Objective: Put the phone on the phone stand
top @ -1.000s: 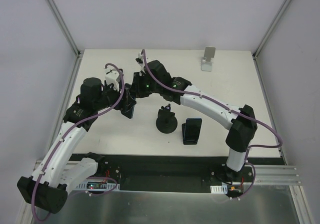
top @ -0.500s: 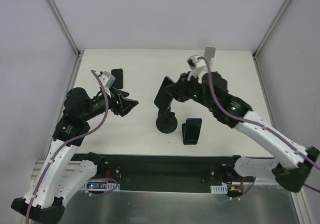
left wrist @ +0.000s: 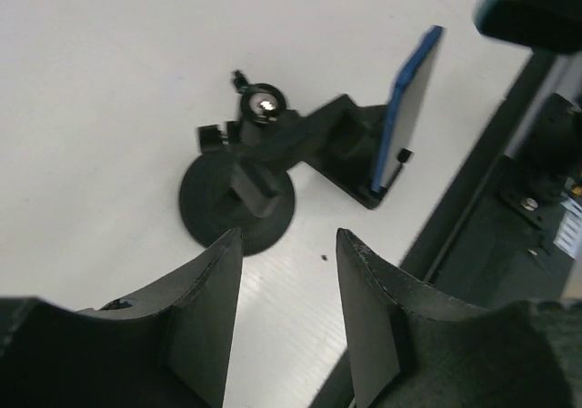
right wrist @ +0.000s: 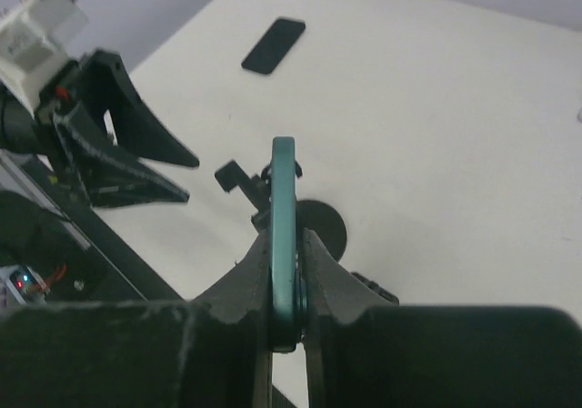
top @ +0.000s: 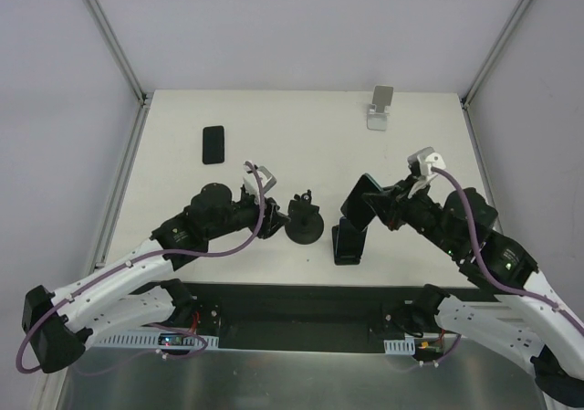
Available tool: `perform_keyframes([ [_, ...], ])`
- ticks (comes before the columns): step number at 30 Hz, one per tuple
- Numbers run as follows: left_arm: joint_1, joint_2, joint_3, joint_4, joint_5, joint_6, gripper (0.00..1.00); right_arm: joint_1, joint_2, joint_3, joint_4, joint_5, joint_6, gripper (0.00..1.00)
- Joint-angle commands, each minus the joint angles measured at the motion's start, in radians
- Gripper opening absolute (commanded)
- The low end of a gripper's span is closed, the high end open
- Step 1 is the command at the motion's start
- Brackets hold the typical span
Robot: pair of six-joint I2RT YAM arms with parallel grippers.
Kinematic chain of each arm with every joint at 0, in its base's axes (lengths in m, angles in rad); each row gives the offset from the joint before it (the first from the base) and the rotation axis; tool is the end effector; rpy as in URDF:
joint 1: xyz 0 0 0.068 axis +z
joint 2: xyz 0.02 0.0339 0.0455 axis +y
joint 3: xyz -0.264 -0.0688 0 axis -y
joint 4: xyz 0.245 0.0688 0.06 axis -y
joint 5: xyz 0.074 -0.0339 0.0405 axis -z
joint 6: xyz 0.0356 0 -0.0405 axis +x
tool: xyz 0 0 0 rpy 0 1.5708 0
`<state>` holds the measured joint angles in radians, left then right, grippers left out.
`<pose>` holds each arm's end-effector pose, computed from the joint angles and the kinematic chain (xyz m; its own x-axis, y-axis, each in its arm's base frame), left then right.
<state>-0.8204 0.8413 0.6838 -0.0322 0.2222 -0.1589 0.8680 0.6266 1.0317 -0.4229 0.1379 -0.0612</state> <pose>0.1321 -0.1532 0.3106 -0.2632 0.0560 -0.9631 0.8298 0.5223 -0.1964 0.0793 0.0861 0.4181 0.0293 -0.0591 -0.9978 -0.6664 0.7429 -0.0636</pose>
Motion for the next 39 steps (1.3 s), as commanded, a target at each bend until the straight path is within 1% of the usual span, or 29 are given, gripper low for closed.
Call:
perform_keyframes([
  [1,-0.016,0.05,-0.036,0.167,-0.216,0.036,0.43,0.0,-0.007,-0.027,0.018,-0.081,-0.032,0.01],
  [2,-0.026,0.056,-0.041,0.178,-0.218,0.035,0.42,0.0,-0.008,-0.035,0.032,-0.128,-0.034,0.01],
  [3,-0.031,0.067,-0.05,0.189,-0.245,0.038,0.38,0.0,-0.008,-0.044,0.045,-0.165,-0.038,0.01],
  [5,-0.036,0.074,-0.064,0.236,-0.245,0.045,0.36,0.002,-0.005,-0.07,0.093,-0.223,-0.04,0.01],
  [6,-0.04,0.077,-0.078,0.254,-0.241,0.048,0.33,0.002,-0.001,-0.076,0.107,-0.233,-0.042,0.01],
  [7,-0.042,0.079,-0.085,0.276,-0.23,0.05,0.32,0.002,0.002,-0.082,0.127,-0.241,-0.04,0.0],
  [10,-0.049,0.09,-0.095,0.302,-0.224,0.058,0.31,0.002,0.018,-0.081,0.147,-0.219,-0.037,0.01],
  [12,-0.054,0.1,-0.098,0.305,-0.224,0.058,0.32,0.003,0.033,-0.075,0.148,-0.219,-0.04,0.01],
  [14,-0.057,0.114,-0.101,0.31,-0.224,0.059,0.41,0.003,0.033,-0.078,0.17,-0.241,-0.046,0.01],
  [16,-0.062,0.123,-0.099,0.311,-0.225,0.058,0.43,0.002,0.033,-0.087,0.206,-0.235,-0.049,0.01],
  [18,-0.065,0.134,-0.096,0.318,-0.225,0.059,0.43,0.003,0.038,-0.094,0.223,-0.218,-0.051,0.01],
  [21,-0.075,0.139,-0.096,0.327,-0.247,0.061,0.36,0.003,0.064,-0.082,0.233,-0.225,-0.061,0.01],
  [24,-0.077,0.142,-0.096,0.333,-0.256,0.067,0.32,0.003,0.087,-0.078,0.254,-0.259,-0.063,0.01],
  [26,-0.08,0.145,-0.099,0.339,-0.268,0.065,0.31,0.005,0.11,-0.073,0.26,-0.268,-0.063,0.01],
  [32,-0.094,0.156,-0.104,0.359,-0.281,0.07,0.3,0.006,0.151,-0.067,0.303,-0.293,-0.068,0.01],
  [35,-0.1,0.166,-0.102,0.365,-0.296,0.076,0.28,0.012,0.171,-0.065,0.312,-0.296,-0.081,0.01],
  [39,-0.108,0.18,-0.099,0.37,-0.3,0.084,0.2,0.014,0.188,-0.068,0.326,-0.3,-0.115,0.01],
])
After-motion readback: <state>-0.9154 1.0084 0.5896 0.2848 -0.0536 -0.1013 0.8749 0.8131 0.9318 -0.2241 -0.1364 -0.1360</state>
